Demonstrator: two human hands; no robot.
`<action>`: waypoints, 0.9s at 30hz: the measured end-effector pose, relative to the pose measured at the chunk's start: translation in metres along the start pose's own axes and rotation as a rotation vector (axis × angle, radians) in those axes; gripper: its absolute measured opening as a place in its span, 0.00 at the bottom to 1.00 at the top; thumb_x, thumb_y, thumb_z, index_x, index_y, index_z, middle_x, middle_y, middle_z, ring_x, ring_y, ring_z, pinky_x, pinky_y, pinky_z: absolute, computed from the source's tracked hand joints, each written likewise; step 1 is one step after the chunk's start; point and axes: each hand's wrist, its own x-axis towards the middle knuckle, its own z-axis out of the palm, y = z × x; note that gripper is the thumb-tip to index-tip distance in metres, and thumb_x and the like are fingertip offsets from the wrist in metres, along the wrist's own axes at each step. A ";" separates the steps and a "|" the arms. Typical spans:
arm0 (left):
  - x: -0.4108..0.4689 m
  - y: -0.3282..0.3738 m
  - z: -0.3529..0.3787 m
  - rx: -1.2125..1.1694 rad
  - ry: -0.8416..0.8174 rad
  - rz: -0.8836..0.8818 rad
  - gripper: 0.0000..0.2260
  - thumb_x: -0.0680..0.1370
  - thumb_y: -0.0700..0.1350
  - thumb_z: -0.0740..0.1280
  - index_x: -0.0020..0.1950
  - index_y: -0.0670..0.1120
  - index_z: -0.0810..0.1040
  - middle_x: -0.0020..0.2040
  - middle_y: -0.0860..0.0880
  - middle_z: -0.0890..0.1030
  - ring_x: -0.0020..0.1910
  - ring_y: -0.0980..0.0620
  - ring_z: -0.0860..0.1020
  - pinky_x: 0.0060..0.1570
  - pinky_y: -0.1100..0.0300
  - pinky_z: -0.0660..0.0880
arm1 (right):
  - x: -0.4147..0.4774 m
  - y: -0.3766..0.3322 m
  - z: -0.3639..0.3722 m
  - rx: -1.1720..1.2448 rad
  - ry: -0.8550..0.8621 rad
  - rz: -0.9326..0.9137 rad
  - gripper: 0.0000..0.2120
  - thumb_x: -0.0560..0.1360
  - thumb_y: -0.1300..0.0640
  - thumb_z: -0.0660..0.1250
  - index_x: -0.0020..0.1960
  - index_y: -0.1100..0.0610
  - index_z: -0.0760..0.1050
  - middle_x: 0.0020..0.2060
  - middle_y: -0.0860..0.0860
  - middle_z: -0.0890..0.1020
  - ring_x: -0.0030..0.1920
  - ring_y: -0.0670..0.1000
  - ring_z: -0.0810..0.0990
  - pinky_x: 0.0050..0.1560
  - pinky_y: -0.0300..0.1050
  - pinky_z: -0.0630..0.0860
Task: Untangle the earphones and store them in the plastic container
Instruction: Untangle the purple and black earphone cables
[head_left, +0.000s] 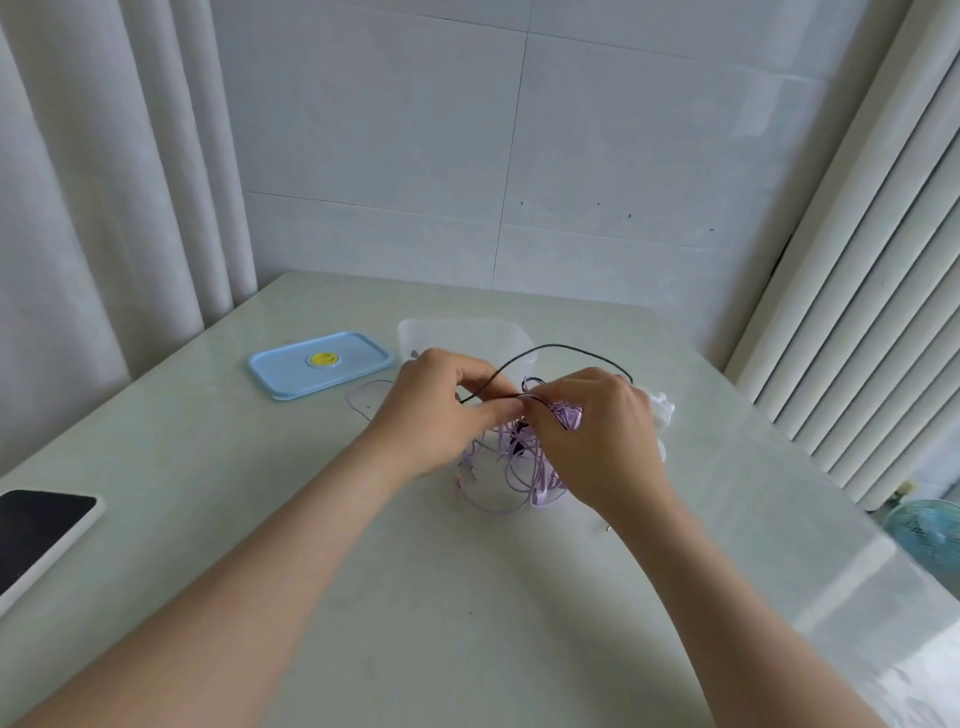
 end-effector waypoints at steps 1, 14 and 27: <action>0.001 -0.002 0.000 -0.001 0.023 0.014 0.04 0.75 0.53 0.79 0.45 0.55 0.89 0.40 0.59 0.87 0.26 0.60 0.69 0.30 0.71 0.63 | 0.000 0.000 0.000 -0.004 -0.003 -0.004 0.05 0.75 0.52 0.77 0.48 0.43 0.88 0.45 0.45 0.86 0.50 0.54 0.83 0.54 0.54 0.78; 0.021 -0.010 -0.014 -0.696 0.382 -0.213 0.11 0.89 0.48 0.57 0.50 0.46 0.73 0.52 0.47 0.89 0.46 0.47 0.75 0.49 0.55 0.71 | 0.004 0.007 -0.002 -0.099 -0.074 0.075 0.07 0.75 0.53 0.76 0.52 0.44 0.88 0.47 0.45 0.85 0.52 0.54 0.81 0.57 0.55 0.76; 0.006 -0.017 -0.017 0.371 0.234 0.074 0.17 0.71 0.65 0.77 0.41 0.53 0.80 0.33 0.55 0.77 0.35 0.58 0.75 0.36 0.60 0.73 | 0.007 0.025 -0.007 -0.324 -0.035 0.144 0.13 0.77 0.62 0.71 0.55 0.47 0.86 0.52 0.51 0.81 0.56 0.59 0.75 0.55 0.50 0.67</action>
